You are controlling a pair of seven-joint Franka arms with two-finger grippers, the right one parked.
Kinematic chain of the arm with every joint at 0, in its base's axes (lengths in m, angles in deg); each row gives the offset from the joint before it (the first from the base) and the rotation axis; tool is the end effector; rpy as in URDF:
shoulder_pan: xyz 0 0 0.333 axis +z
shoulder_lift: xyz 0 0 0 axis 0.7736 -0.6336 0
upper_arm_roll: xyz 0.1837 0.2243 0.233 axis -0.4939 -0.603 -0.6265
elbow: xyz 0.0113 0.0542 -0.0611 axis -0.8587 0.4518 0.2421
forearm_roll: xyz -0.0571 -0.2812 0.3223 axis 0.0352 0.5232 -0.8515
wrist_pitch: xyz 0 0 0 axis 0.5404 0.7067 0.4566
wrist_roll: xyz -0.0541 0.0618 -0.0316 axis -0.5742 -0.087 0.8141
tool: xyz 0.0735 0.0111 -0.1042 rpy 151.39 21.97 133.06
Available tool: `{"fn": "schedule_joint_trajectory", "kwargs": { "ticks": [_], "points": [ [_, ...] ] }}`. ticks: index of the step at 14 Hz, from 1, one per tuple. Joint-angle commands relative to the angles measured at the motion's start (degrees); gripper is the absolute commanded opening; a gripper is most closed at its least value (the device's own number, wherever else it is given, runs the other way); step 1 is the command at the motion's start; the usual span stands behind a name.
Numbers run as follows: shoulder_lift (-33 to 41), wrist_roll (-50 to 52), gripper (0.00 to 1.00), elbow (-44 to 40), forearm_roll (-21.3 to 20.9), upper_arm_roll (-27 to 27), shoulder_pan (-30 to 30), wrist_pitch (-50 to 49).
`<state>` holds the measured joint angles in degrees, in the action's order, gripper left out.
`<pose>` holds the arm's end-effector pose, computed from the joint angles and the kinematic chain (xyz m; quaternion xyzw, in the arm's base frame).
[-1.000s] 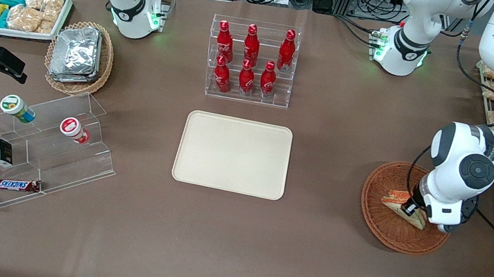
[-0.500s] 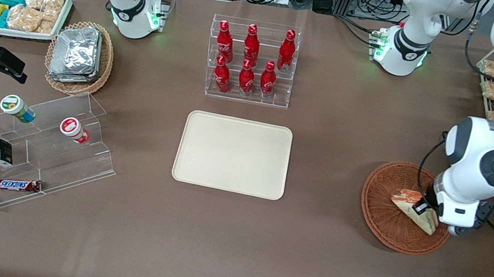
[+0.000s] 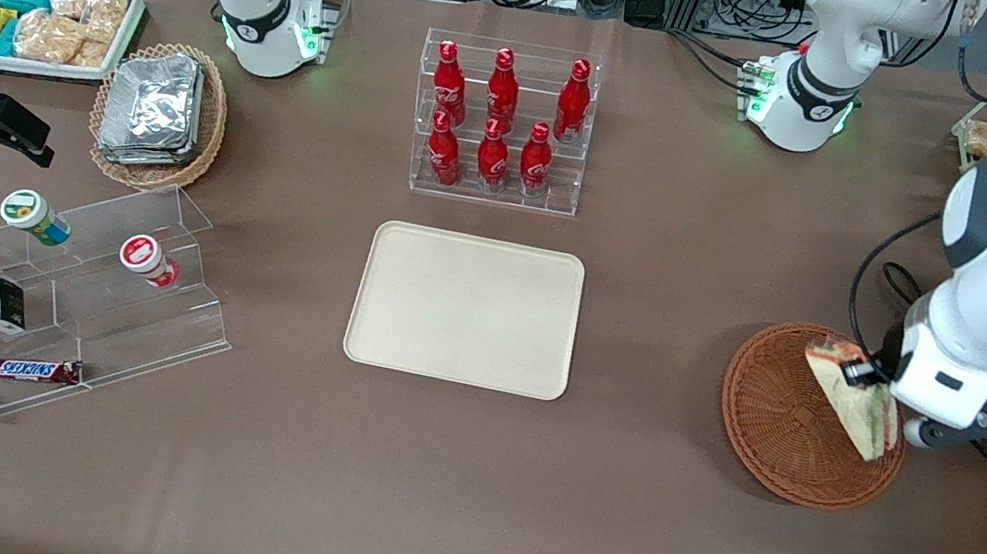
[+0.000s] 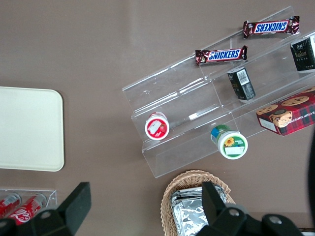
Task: Place sandwich from basket to tray
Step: 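Lift the sandwich and carry it over the cream tray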
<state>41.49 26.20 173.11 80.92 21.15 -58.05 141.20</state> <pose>0.6463 -0.1028 0.5274 -0.9879 -0.1408 0.0128 0.0640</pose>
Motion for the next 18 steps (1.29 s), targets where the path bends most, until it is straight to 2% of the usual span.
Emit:
{"fn": "schedule_joint_trajectory", "kwargs": {
  "ticks": [1,3,7,9,13,14,16,18],
  "points": [
    [-0.5,-6.7,0.0,-8.9,0.2,4.5,-0.7,-10.1],
    [-0.7,-9.2,0.0,-11.6,0.2,8.7,-2.0,-12.6],
    [-2.8,-8.2,0.0,-13.5,0.2,17.8,-3.6,-10.8],
    [-5.7,-2.2,0.0,-13.9,0.1,19.6,-6.3,-7.6],
    [-11.6,2.8,0.0,-11.5,-1.1,21.5,-9.8,2.3],
    [-13.6,4.2,0.0,-10.8,-2.4,21.5,-11.1,3.7],
    [-17.0,10.9,0.0,-9.1,-8.6,21.5,-13.6,7.8],
    [-18.8,13.8,0.0,-5.5,-11.0,21.6,-14.1,12.4]
  ]
}}
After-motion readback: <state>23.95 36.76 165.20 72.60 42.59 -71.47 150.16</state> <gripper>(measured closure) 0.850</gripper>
